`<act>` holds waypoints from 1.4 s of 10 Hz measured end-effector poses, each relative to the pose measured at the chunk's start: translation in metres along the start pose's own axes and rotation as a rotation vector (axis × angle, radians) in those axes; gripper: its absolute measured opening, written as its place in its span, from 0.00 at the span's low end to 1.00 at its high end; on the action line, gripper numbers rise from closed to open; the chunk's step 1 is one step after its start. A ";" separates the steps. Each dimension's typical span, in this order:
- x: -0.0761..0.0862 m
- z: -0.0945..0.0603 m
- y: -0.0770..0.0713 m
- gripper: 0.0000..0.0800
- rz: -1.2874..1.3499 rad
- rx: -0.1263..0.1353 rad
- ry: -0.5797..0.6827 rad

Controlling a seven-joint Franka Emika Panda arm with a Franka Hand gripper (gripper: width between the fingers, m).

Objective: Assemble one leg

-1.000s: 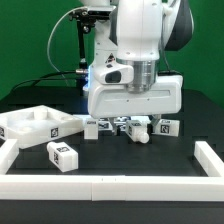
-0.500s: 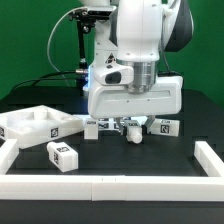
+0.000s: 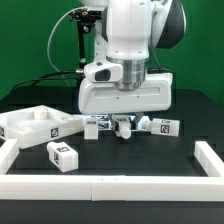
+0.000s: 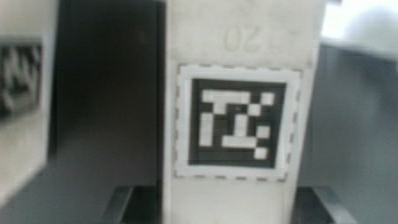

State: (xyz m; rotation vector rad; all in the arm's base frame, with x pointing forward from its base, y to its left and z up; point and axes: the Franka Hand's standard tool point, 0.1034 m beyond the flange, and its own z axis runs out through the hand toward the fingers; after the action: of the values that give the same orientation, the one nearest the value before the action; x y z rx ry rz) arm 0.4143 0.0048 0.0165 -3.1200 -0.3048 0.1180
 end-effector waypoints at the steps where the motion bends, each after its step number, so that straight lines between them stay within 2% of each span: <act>1: -0.004 0.003 0.002 0.36 0.005 -0.001 -0.002; 2: -0.008 0.007 0.001 0.36 0.005 -0.004 0.000; 5: -0.008 0.006 0.001 0.36 0.003 -0.013 0.031; 6: -0.008 0.007 0.001 0.46 0.003 -0.013 0.031; 7: -0.008 0.007 0.001 0.68 0.003 -0.013 0.031; 8: -0.008 0.005 0.001 0.68 0.003 -0.010 0.023; 9: -0.008 -0.011 0.000 0.77 0.000 0.009 -0.015; 10: -0.006 -0.037 0.004 0.81 -0.011 0.019 -0.012; 11: -0.007 -0.054 0.013 0.81 -0.054 0.029 -0.018; 12: -0.006 -0.068 0.027 0.81 -0.064 0.025 0.006; 14: -0.008 -0.063 0.027 0.81 -0.062 0.023 0.004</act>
Offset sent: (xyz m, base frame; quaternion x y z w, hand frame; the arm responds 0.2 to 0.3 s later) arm -0.0089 0.0002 -0.0179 -0.0087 0.0390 0.0028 0.9992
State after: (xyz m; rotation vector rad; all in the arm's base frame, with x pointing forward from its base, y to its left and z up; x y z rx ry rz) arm 0.4161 -0.0235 0.0795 -3.0841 -0.3971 0.1138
